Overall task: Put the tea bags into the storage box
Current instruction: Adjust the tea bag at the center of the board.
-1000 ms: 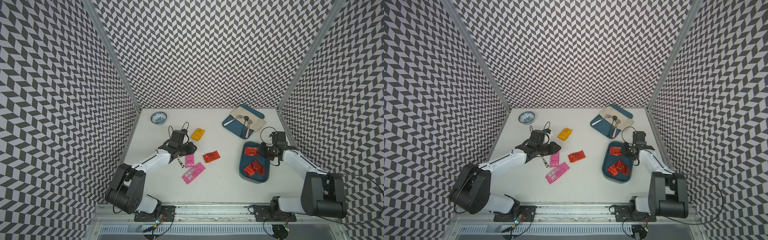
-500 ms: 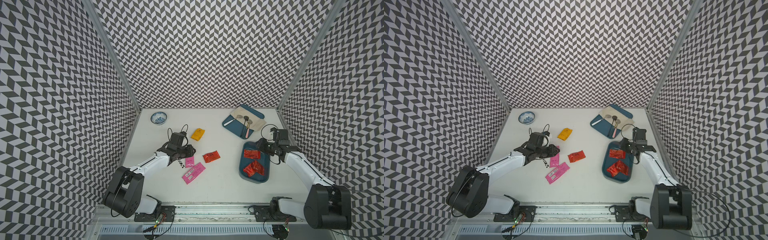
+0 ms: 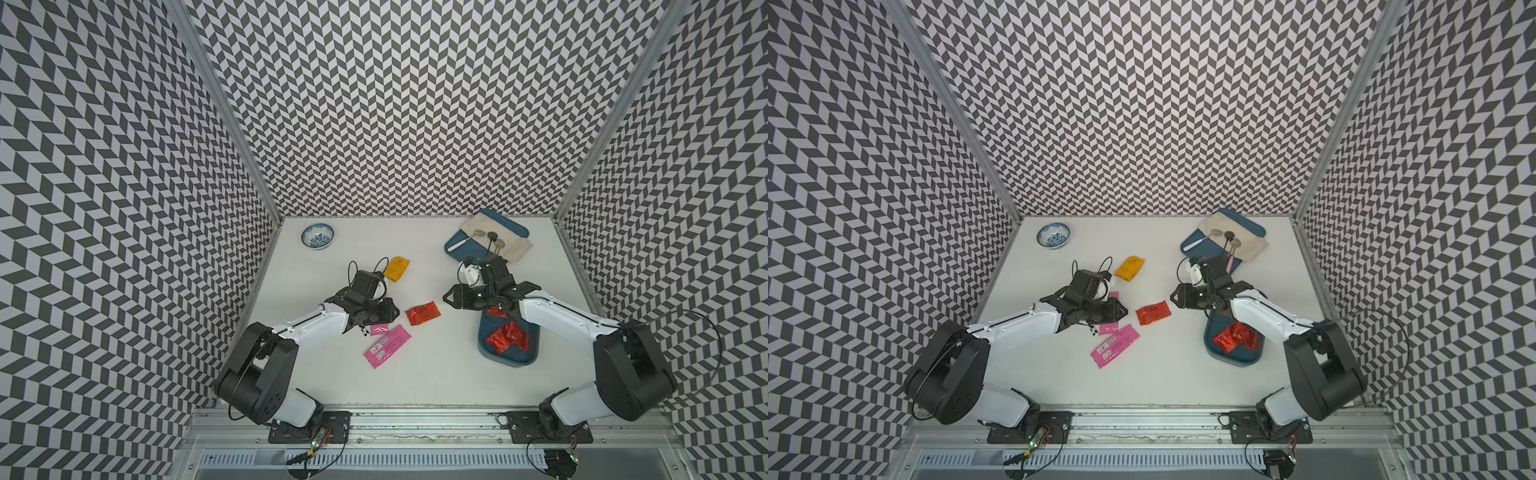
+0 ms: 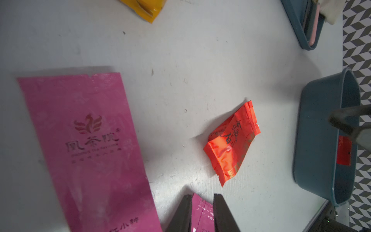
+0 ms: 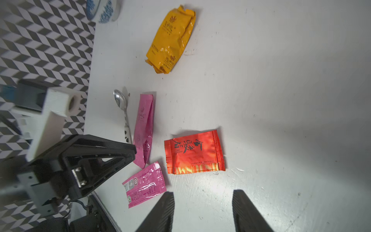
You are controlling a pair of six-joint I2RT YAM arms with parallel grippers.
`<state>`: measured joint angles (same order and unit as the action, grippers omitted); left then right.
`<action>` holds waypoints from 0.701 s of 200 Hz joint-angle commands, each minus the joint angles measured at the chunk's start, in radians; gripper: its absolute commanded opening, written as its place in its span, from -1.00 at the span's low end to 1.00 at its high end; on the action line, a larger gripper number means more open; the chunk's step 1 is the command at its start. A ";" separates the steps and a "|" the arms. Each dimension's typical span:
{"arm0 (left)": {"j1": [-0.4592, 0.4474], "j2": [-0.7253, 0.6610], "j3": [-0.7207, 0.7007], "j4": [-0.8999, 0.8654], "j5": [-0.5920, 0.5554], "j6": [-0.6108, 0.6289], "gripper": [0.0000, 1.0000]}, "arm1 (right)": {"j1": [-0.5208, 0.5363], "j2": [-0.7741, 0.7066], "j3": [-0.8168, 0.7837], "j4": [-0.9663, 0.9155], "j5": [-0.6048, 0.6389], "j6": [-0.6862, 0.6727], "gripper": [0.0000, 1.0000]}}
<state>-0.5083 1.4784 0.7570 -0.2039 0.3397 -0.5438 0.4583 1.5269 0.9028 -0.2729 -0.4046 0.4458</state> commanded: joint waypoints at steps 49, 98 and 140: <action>-0.038 0.006 -0.034 0.155 0.094 -0.098 -0.53 | 0.019 0.115 0.014 0.106 -0.022 0.015 0.05; -0.055 0.106 0.014 0.161 0.126 -0.062 -1.00 | 0.017 0.142 0.016 0.113 -0.001 0.021 0.01; -0.055 0.174 0.025 0.159 0.124 -0.026 -1.00 | 0.017 0.143 0.032 0.118 0.012 0.028 0.00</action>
<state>-0.5568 1.6299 0.7559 -0.0647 0.4484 -0.6044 0.4747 1.6619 0.9096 -0.1955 -0.4126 0.4652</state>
